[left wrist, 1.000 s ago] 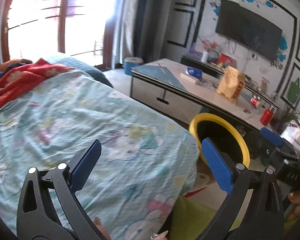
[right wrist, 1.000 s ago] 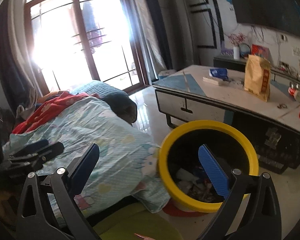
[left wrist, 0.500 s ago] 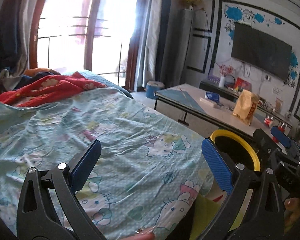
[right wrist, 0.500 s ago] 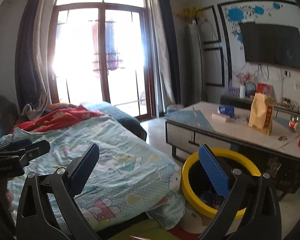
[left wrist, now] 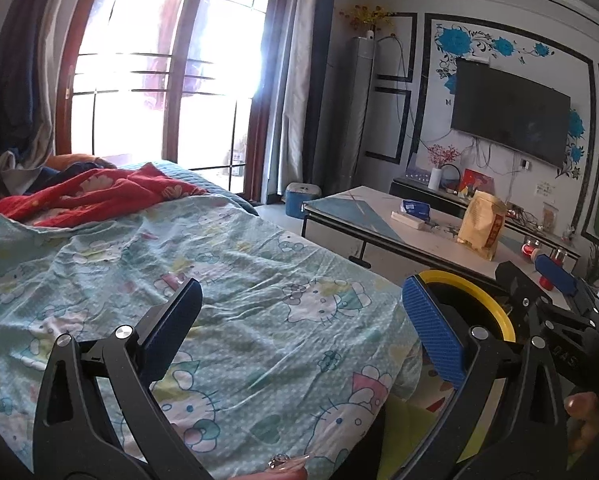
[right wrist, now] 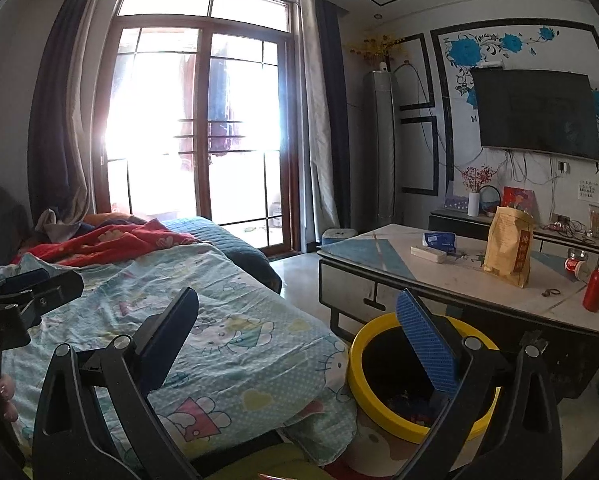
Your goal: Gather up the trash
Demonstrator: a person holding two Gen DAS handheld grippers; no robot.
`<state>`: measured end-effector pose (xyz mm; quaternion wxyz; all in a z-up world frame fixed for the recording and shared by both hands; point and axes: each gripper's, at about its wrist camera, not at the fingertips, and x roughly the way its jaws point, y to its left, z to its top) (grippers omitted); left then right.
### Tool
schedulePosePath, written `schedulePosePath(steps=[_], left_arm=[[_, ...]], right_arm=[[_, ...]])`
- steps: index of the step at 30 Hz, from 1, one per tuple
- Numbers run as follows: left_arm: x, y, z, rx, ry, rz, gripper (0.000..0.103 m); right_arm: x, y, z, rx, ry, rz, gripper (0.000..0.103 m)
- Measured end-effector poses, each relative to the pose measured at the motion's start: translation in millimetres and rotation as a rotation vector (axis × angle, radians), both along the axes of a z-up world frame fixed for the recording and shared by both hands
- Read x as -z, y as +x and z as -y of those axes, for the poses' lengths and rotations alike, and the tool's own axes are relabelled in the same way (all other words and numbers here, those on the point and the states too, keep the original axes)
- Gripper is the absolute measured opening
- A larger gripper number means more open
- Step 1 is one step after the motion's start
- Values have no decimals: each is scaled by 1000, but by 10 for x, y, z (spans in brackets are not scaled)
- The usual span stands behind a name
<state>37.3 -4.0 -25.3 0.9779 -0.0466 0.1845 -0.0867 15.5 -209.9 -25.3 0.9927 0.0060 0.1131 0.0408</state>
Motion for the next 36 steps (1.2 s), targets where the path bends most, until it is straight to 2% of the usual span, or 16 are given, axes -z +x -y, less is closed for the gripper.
schedulePosePath(steps=[36], left_arm=[[3, -13, 29, 5, -2, 2, 92]], right_arm=[[15, 24, -7, 11, 8, -9, 97]])
